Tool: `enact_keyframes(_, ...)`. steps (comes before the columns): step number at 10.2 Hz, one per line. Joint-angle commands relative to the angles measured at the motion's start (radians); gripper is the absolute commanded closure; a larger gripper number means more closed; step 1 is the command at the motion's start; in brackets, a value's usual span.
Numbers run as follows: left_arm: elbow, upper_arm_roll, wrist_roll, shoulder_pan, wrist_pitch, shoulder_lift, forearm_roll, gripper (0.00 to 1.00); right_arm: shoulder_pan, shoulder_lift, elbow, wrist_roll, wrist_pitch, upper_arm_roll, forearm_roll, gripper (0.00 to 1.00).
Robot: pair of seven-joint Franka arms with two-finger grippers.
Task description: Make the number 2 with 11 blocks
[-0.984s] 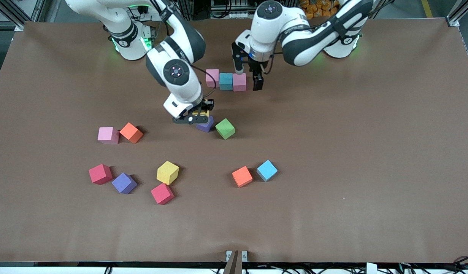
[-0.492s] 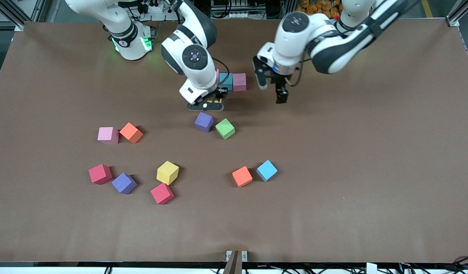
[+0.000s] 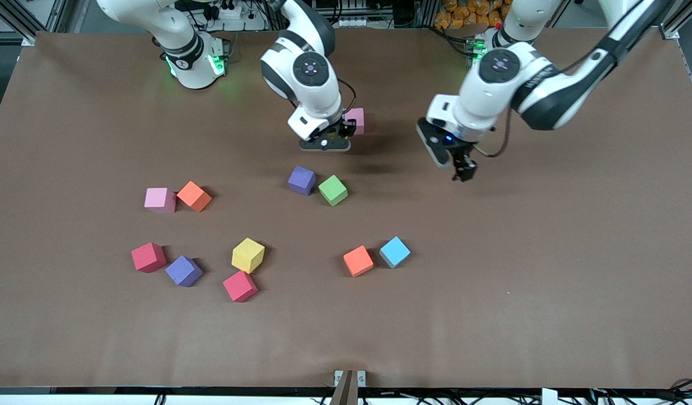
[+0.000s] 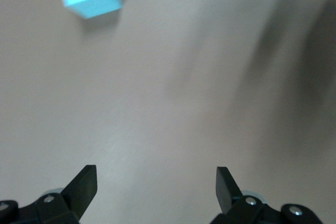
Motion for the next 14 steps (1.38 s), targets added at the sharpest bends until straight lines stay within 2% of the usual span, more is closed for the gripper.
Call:
enact_keyframes(1,0.118,0.024,-0.003,0.035,-0.129,-0.014,0.0,0.0,0.041,0.093,0.083,0.023,0.005,-0.01,-0.04,1.0)
enact_keyframes(3,0.199,0.136,-0.007,0.035,-0.124,-0.034,0.022,0.0,0.088,0.162,0.152,0.023,0.004,-0.047,-0.078,1.0)
enact_keyframes(5,0.285,0.235,-0.009,0.029,-0.072,-0.027,0.004,0.0,0.102,0.202,0.183,0.023,0.004,-0.058,-0.103,1.0)
enact_keyframes(7,0.292,0.265,-0.103,0.02,0.031,0.013,0.011,0.0,0.13,0.236,0.202,0.043,0.005,-0.075,-0.112,1.0)
enact_keyframes(8,0.284,0.306,-0.22,-0.035,0.144,0.051,0.031,0.0,0.136,0.242,0.202,0.066,0.005,-0.078,-0.132,1.0)
enact_keyframes(9,0.301,0.376,-0.292,-0.116,0.183,0.05,0.036,0.0,0.148,0.243,0.2,0.08,0.007,-0.078,-0.135,1.0)
enact_keyframes(11,0.313,0.391,-0.308,-0.146,0.26,0.091,0.022,0.0,0.174,0.242,0.199,0.113,0.007,-0.078,-0.135,1.0)
enact_keyframes(14,0.292,0.403,-0.346,-0.276,0.337,0.153,0.089,0.0,0.188,0.242,0.197,0.126,0.007,-0.079,-0.141,1.0)
